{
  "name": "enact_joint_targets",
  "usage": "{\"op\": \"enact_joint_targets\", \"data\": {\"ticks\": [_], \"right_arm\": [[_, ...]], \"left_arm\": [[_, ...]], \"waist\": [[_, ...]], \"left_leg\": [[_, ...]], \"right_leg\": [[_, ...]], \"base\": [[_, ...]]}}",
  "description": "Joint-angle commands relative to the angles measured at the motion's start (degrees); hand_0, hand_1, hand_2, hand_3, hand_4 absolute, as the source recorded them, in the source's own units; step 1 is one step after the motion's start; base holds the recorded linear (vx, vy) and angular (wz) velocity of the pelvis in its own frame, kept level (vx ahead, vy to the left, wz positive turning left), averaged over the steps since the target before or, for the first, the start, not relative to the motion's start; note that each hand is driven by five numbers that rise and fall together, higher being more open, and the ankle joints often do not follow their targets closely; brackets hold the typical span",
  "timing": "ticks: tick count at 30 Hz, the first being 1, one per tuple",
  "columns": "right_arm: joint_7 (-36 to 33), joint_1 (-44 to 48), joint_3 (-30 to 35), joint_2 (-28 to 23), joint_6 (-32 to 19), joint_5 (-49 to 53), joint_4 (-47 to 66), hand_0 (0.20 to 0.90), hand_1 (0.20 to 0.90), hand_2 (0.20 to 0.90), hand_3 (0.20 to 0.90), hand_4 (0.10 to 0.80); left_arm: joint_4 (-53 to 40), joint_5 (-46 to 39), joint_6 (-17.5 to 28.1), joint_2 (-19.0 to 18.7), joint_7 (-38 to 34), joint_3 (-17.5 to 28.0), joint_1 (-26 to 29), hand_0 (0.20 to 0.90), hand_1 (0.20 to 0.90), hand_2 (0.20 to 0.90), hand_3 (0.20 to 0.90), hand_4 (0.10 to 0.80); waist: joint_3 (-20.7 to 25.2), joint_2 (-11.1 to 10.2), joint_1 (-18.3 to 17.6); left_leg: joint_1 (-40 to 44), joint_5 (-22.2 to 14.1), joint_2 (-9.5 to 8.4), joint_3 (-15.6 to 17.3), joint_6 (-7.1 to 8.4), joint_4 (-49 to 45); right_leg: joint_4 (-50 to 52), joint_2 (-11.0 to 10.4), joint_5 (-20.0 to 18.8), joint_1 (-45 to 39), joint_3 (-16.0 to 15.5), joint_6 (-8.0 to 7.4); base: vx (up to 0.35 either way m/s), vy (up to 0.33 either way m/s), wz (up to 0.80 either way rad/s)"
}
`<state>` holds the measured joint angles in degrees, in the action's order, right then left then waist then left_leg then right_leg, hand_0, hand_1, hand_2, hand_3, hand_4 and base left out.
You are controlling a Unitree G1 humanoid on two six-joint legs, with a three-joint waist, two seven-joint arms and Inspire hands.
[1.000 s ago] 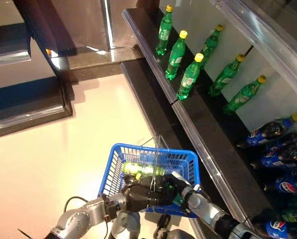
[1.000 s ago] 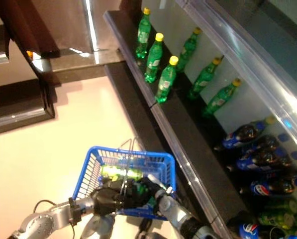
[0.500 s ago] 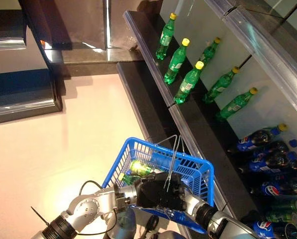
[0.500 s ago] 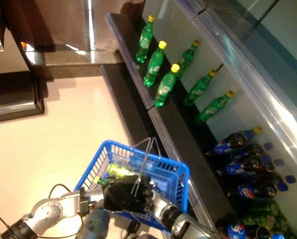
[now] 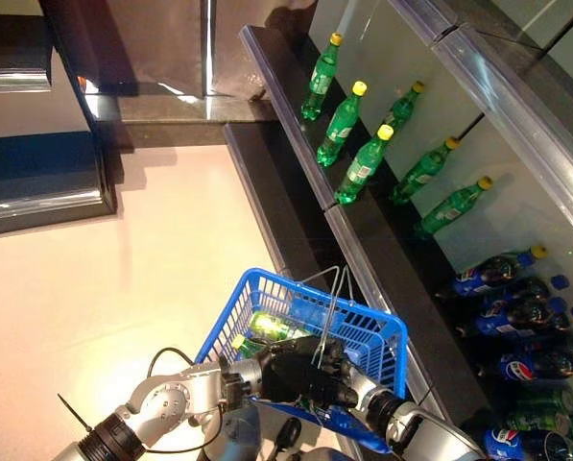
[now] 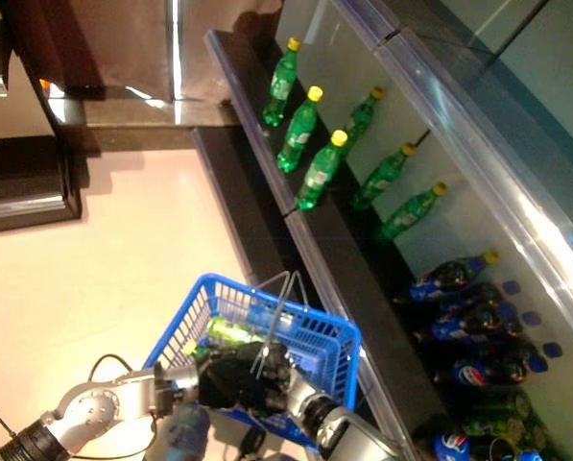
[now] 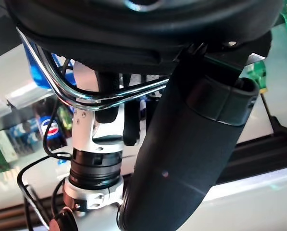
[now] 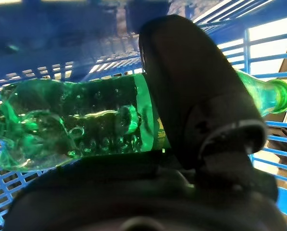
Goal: Pick up the drink and place into the basket.
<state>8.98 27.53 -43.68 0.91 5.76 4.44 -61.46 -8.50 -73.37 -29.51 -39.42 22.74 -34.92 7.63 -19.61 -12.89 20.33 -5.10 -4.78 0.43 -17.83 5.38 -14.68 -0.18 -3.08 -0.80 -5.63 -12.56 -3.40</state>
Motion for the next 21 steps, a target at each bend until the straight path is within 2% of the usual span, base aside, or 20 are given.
{"op": "enact_joint_targets", "data": {"ticks": [1, 5, 21], "right_arm": [[10.7, 1.1, -3.8, 4.3, 8.0, -3.2, -7.8, 0.3, 0.3, 0.3, 0.2, 0.1], [13.7, 1.1, -4.2, 4.0, 9.9, -10.4, -10.0, 0.3, 0.3, 0.3, 0.2, 0.1], [13.1, 3.6, -6.3, 2.6, 17.5, -32.8, -13.9, 0.3, 0.3, 0.3, 0.2, 0.1]], "left_arm": [[-32.3, -16.3, 7.1, 22.2, 16.5, -7.9, 11.1, 0.3, 0.3, 0.3, 0.2, 0.1], [-31.7, -14.8, 6.9, 22.6, 17.8, -8.4, 10.7, 0.3, 0.3, 0.3, 0.2, 0.1], [-30.8, -10.1, 6.6, 23.9, 21.3, -8.9, 9.9, 0.3, 0.3, 0.3, 0.2, 0.1]], "waist": [[5.3, 4.2, 1.7], [4.6, 4.5, 1.8], [2.1, 5.2, 1.8]], "left_leg": [[4.3, 9.0, -1.78, -0.7, -6.7, 15.4], [3.9, 9.1, -1.8, -0.8, -6.54, 15.3], [2.1, 9.8, -1.59, -0.5, -6.05, 14.9]], "right_leg": [[5.6, 2.7, -0.8, 0.4, -2.6, -1.52], [5.5, 2.5, -0.9, 0.4, -2.8, -1.54], [5.3, 2.1, -1.4, 1.4, -3.3, -1.19]], "base": [[0.0, 0.0, 0.0], [-0.017, 0.005, 0.04], [-0.024, 0.003, 0.01]]}}
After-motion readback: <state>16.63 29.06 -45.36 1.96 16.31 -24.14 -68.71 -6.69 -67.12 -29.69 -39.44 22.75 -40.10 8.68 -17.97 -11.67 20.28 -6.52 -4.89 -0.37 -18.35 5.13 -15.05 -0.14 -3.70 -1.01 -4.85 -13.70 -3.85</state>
